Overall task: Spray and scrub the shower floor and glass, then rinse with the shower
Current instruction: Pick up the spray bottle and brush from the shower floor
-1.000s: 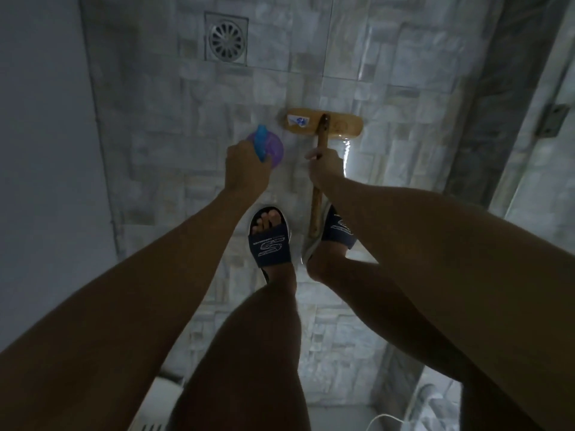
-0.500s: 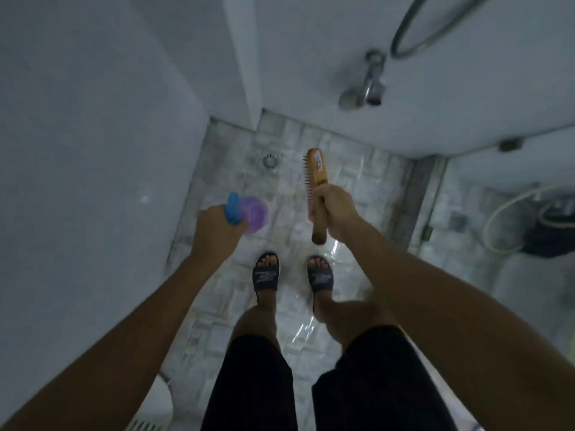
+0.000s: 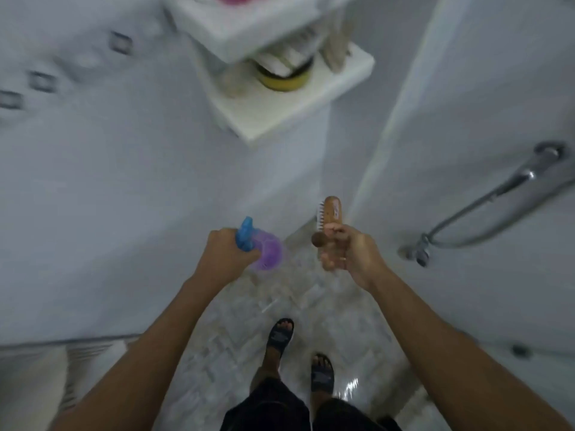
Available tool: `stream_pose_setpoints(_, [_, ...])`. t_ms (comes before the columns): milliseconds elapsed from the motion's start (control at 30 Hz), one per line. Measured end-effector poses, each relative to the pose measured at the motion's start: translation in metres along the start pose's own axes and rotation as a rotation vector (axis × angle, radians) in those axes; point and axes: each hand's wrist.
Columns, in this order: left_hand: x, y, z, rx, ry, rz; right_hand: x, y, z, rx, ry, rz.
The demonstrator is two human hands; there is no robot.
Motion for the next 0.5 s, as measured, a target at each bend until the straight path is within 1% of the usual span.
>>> stream_pose_setpoints(100, [0.002, -0.073, 0.058, -0.126, -0.108, 0.072, 0.028, 0.066, 0.031, 0.229, -0.117, 0.223])
stream_pose_setpoints(200, [0.013, -0.137, 0.119, -0.285, -0.222, 0.101, 0.04, 0.134, 0.053, 0.39, -0.26, 0.491])
stream_pose_setpoints(367, [0.048, -0.223, 0.214, -0.493, -0.39, 0.161, 0.03, 0.239, 0.086, 0.621, -0.453, 0.784])
stream_pose_setpoints(500, [0.087, -0.281, 0.301, -0.667, -0.5, 0.198, 0.01, 0.34, 0.126, 0.788, -0.612, 0.942])
Point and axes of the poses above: each hand's wrist, its own z-axis away from the middle knuckle, its own y-axis out of the palm, x = y × z, and after that the axes turned 4 degrees about x, right-handed
